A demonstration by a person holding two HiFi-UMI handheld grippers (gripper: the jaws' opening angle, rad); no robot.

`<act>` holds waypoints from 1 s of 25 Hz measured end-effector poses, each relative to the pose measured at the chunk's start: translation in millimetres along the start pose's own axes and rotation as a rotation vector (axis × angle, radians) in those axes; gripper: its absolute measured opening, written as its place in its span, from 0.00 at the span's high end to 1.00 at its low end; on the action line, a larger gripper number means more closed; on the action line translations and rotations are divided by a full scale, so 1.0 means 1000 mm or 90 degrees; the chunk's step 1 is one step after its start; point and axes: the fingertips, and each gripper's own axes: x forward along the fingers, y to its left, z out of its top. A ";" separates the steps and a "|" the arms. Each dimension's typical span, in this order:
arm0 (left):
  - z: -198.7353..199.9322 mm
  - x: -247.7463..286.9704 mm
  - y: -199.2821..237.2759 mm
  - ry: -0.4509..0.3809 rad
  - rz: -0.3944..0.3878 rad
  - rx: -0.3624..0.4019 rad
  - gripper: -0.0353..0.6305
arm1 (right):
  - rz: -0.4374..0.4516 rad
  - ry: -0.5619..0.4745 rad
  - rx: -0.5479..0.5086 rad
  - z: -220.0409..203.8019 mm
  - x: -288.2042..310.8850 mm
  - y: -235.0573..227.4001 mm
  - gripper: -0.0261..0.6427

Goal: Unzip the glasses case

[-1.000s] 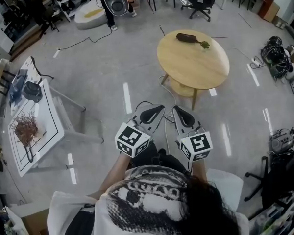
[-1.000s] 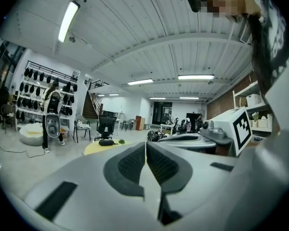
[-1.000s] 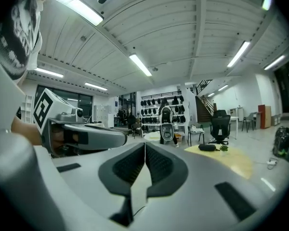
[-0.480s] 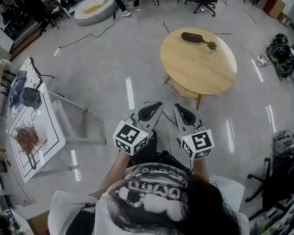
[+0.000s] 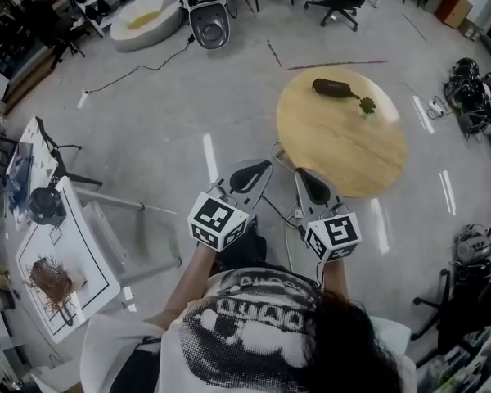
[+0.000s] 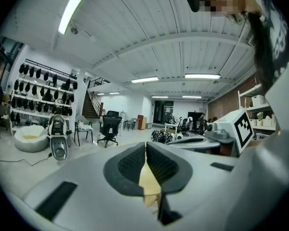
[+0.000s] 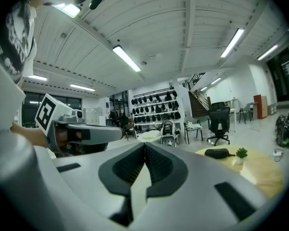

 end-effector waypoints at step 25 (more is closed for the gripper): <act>-0.014 0.072 0.139 0.042 -0.069 -0.037 0.92 | -0.114 0.057 0.086 -0.012 0.124 -0.068 0.96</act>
